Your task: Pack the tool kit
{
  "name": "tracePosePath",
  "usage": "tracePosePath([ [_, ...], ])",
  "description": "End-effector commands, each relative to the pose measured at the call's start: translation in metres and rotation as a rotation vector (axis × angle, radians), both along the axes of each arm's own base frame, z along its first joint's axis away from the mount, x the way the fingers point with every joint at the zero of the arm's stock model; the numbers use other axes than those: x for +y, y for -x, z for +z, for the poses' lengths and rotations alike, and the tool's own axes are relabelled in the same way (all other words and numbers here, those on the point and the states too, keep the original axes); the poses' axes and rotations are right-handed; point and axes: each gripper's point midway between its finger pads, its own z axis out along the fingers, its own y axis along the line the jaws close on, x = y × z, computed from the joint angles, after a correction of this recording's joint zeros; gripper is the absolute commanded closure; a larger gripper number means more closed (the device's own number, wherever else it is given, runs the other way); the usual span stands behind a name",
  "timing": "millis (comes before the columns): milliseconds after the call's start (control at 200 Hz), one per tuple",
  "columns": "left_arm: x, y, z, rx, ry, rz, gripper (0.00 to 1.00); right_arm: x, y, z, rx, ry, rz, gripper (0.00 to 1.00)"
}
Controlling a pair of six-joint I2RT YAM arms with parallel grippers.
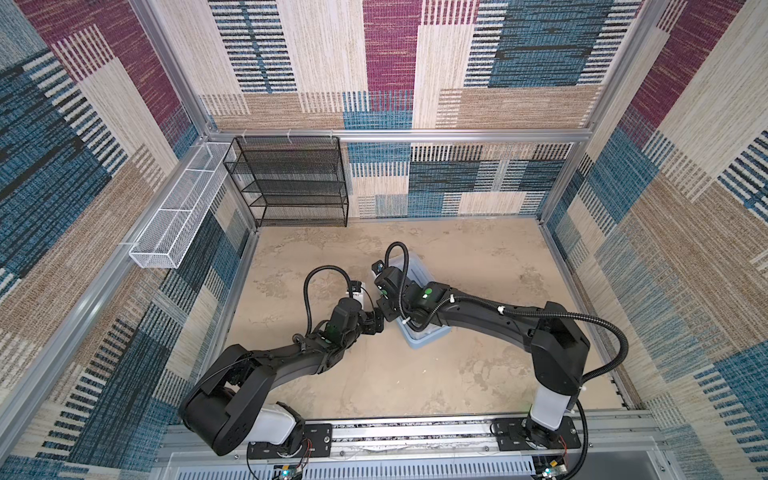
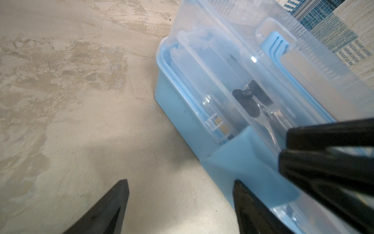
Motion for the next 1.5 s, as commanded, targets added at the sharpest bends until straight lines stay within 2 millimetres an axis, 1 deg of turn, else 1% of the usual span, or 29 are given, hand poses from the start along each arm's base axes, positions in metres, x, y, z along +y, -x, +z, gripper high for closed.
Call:
tracePosePath([
  [0, -0.003, -0.002, 0.005, -0.011, 0.014, -0.007, 0.16, 0.000, -0.002, 0.007, -0.014, -0.021, -0.018, 0.83],
  [45, -0.003, -0.002, 0.004, -0.010, 0.012, -0.005, 0.16, 0.000, -0.001, 0.006, -0.012, -0.016, -0.017, 0.83],
  [185, -0.001, 0.000, 0.001, -0.003, 0.006, -0.004, 0.16, -0.003, 0.000, -0.007, 0.015, 0.015, -0.024, 0.85],
  [471, 0.000, 0.000, -0.004, 0.007, -0.002, -0.002, 0.16, -0.007, 0.001, -0.017, 0.025, 0.049, -0.038, 0.88],
  [962, 0.003, 0.002, -0.008, 0.015, -0.006, 0.007, 0.16, -0.005, 0.002, -0.026, 0.038, 0.092, -0.042, 0.88],
  [1167, 0.001, 0.002, -0.009, 0.014, 0.001, 0.005, 0.16, -0.006, 0.001, -0.022, 0.030, 0.090, -0.050, 0.89],
  [1402, 0.001, 0.002, -0.011, 0.017, 0.005, 0.005, 0.16, -0.007, 0.003, -0.028, 0.043, 0.098, -0.051, 0.88],
  [1493, 0.001, 0.002, -0.011, 0.018, 0.007, 0.007, 0.16, -0.007, 0.003, -0.028, 0.040, 0.098, -0.054, 0.88],
])
